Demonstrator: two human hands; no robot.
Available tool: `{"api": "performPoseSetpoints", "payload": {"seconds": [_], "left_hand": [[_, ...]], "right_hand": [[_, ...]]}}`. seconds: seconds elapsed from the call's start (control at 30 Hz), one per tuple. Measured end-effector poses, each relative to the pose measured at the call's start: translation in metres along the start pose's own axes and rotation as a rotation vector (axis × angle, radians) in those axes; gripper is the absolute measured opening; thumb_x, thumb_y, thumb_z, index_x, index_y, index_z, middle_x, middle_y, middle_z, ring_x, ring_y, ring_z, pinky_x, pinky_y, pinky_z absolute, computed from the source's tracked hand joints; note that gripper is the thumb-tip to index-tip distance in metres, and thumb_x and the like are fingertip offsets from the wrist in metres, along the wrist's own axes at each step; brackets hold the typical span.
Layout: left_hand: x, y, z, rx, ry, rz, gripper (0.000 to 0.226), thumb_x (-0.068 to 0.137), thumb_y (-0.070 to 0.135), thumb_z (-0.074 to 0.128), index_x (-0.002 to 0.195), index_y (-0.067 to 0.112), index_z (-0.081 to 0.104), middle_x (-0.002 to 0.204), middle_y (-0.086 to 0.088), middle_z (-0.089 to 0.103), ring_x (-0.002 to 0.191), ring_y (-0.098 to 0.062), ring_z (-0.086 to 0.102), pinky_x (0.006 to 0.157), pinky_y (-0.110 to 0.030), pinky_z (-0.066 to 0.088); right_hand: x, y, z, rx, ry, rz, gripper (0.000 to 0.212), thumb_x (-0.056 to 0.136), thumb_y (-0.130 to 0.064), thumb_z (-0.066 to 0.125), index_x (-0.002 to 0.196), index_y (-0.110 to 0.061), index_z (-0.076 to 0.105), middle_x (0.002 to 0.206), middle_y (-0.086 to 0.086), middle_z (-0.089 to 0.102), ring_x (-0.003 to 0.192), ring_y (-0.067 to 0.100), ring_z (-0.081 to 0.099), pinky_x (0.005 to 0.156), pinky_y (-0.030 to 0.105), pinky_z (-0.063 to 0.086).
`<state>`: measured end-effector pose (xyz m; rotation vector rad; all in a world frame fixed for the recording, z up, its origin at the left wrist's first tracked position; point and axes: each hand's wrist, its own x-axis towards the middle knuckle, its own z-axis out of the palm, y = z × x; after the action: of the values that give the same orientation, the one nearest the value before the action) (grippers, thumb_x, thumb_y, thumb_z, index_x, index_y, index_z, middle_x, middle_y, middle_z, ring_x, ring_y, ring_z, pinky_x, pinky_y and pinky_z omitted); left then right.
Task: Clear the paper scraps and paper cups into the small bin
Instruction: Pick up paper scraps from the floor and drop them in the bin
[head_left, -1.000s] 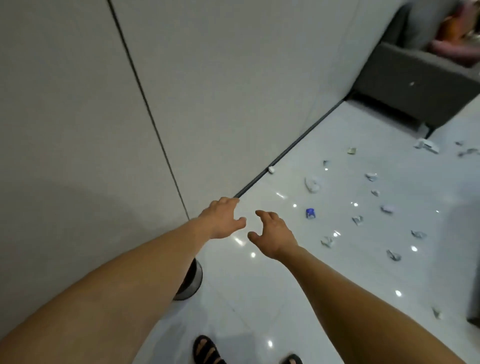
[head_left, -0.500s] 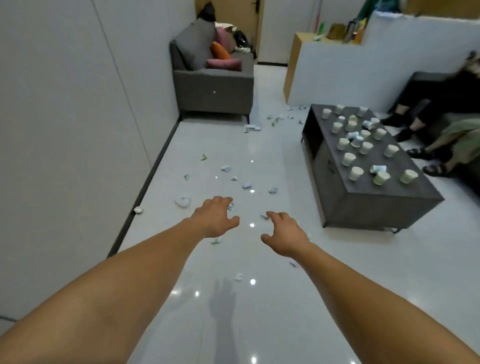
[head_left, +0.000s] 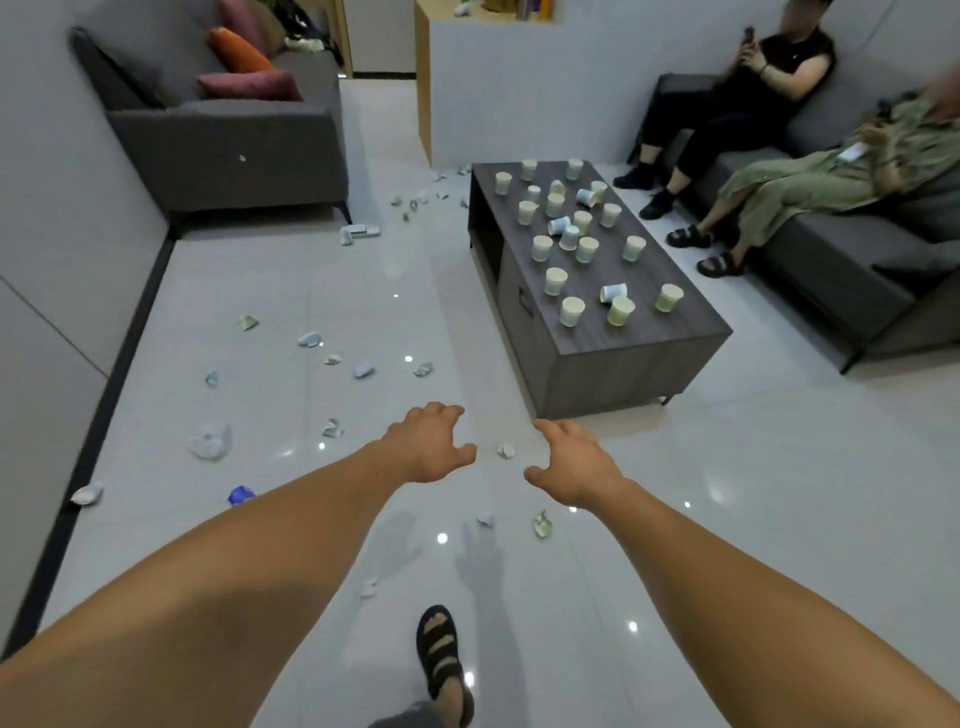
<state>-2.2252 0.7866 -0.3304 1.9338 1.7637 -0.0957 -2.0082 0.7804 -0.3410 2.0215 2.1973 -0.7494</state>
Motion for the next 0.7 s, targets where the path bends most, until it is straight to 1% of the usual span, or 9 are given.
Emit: {"api": "performPoseSetpoints", "payload": {"seconds": [0.07,0.2,0.4,0.57,0.7], "left_hand": [[0.040,0.005,-0.002,-0.017,-0.010,0.015,0.072,0.089,0.055,0.047,0.149,0.023,0.024,0.153,-0.004,0.029,0.136,-0.029,0.031,0.105,-0.045,0.035],[0.103,0.015,-0.007,-0.027,-0.080,0.045,0.075,0.088,0.057,0.047,0.150,0.023,0.021,0.155,-0.004,0.026,0.138,-0.030,0.029,0.106,-0.045,0.034],[0.182,0.017,-0.003,-0.059,-0.132,0.017,0.073,0.089,0.055,0.048,0.150,0.022,0.023,0.155,-0.004,0.026,0.138,-0.029,0.029,0.108,-0.045,0.034],[0.238,0.017,0.029,-0.090,-0.202,-0.061,0.072,0.089,0.054,0.049,0.149,0.022,0.025,0.151,-0.005,0.031,0.135,-0.028,0.034,0.105,-0.044,0.038],[0.281,0.014,0.069,-0.134,-0.261,-0.200,0.072,0.090,0.053,0.048,0.150,0.022,0.023,0.152,-0.005,0.031,0.134,-0.027,0.033,0.104,-0.043,0.038]], "right_hand": [[0.030,0.011,-0.008,-0.009,-0.012,0.026,0.076,0.087,-0.040,0.062,0.151,-0.028,0.023,0.155,0.003,0.027,0.139,0.027,0.029,0.106,0.040,0.037],[0.081,0.030,-0.021,-0.026,-0.065,0.068,0.079,0.084,-0.040,0.064,0.151,-0.028,0.024,0.155,0.003,0.025,0.137,0.027,0.031,0.106,0.040,0.038],[0.152,0.061,-0.023,-0.039,-0.140,0.081,0.079,0.084,-0.037,0.066,0.150,-0.029,0.024,0.154,0.002,0.025,0.134,0.027,0.035,0.103,0.040,0.042],[0.219,0.102,-0.004,-0.071,-0.288,0.051,0.081,0.085,-0.037,0.065,0.152,-0.028,0.020,0.155,0.002,0.022,0.135,0.026,0.033,0.103,0.039,0.042],[0.282,0.142,0.028,-0.094,-0.429,-0.005,0.080,0.086,-0.035,0.062,0.153,-0.027,0.018,0.154,0.002,0.021,0.135,0.025,0.032,0.104,0.037,0.042]]}}
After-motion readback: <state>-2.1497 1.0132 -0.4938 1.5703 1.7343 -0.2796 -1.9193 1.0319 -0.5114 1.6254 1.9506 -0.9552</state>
